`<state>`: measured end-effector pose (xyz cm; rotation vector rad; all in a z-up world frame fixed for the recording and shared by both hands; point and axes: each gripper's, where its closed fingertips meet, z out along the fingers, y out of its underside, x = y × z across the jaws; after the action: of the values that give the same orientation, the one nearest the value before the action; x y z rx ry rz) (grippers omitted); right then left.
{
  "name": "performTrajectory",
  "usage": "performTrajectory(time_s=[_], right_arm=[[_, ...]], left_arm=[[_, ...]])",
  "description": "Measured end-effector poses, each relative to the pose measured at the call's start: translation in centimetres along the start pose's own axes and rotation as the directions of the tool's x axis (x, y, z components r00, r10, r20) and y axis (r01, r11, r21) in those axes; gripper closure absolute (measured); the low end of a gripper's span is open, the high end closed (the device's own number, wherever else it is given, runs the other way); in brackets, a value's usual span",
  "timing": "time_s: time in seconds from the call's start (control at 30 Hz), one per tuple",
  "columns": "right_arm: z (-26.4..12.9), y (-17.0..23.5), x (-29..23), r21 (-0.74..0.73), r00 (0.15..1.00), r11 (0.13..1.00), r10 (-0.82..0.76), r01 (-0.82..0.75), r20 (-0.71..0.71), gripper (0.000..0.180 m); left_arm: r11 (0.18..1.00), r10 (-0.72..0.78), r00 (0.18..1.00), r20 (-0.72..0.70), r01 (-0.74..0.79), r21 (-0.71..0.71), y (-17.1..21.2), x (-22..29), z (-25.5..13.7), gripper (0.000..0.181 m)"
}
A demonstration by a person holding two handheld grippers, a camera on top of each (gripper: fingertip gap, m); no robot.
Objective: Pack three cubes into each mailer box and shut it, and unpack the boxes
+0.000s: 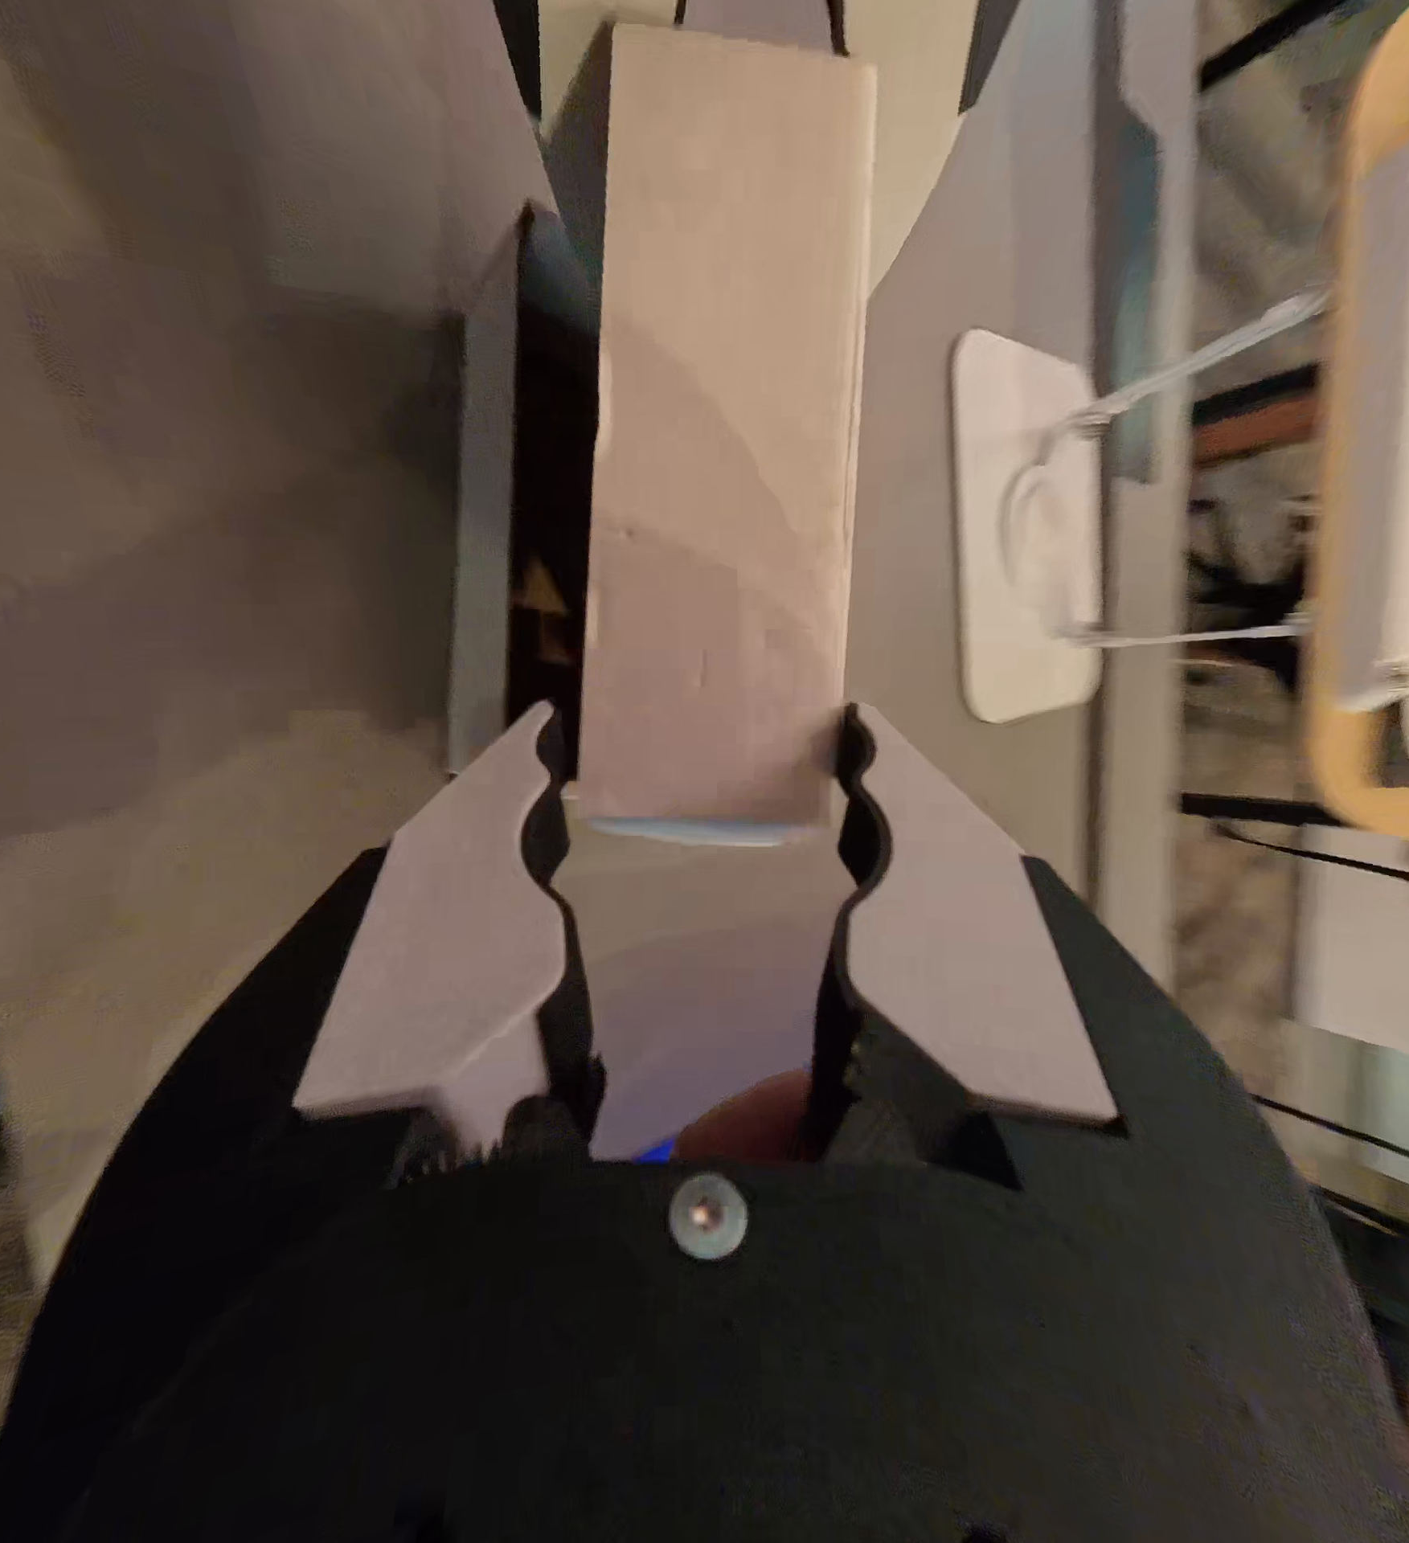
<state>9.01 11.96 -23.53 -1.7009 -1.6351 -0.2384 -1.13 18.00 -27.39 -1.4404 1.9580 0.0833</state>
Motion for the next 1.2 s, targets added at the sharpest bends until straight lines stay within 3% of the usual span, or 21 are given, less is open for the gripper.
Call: performTrajectory(time_s=[0.1,0.33,0.6,0.63,0.67,0.8,0.93,1.2], right_arm=[[0.6,0.8,0.5,-0.119,0.980,0.986,-0.133,0.116,-0.150,0.122],[0.7,1.2,-1.5,-0.106,0.993,0.994,-0.042,0.031,-0.110,0.122],[0.6,1.2,-2.0,-0.107,0.998,0.994,-0.034,0.027,-0.062,0.121],[0.8,1.5,-2.2,-0.123,0.998,0.992,-0.031,0.025,-0.049,0.121],[1.0,1.7,-2.3,-0.130,0.998,0.991,-0.039,0.033,-0.045,0.120],[1.5,1.7,-3.0,-0.117,0.999,0.993,-0.033,0.029,-0.031,0.117],[2.0,2.0,-3.4,-0.141,0.998,0.988,-0.062,0.059,-0.016,0.115],[3.7,3.2,-5.3,-0.169,0.997,0.983,-0.069,0.075,0.040,0.110]], left_arm=[[1.000,-0.001,1.000,0.009,0.001,-0.002,0.0,0.0,0.0,0.121],[0.999,0.002,1.000,-0.011,-0.002,0.053,-0.6,1.1,-0.2,0.113],[0.976,-0.084,0.967,-0.241,0.129,0.174,-1.0,2.8,-2.1,0.097],[0.975,-0.084,0.956,-0.282,0.137,0.175,-0.9,3.3,-2.4,0.079],[0.973,-0.108,0.945,-0.309,0.165,0.164,-0.6,3.4,-2.6,0.074],[0.960,-0.131,0.975,-0.179,0.170,0.222,-0.8,1.9,-4.4,0.084],[0.982,0.031,1.000,0.006,-0.032,0.187,-1.6,3.3,-3.7,0.096],[0.992,0.089,0.996,0.023,-0.091,0.083,-1.2,6.3,0.0,0.107]])
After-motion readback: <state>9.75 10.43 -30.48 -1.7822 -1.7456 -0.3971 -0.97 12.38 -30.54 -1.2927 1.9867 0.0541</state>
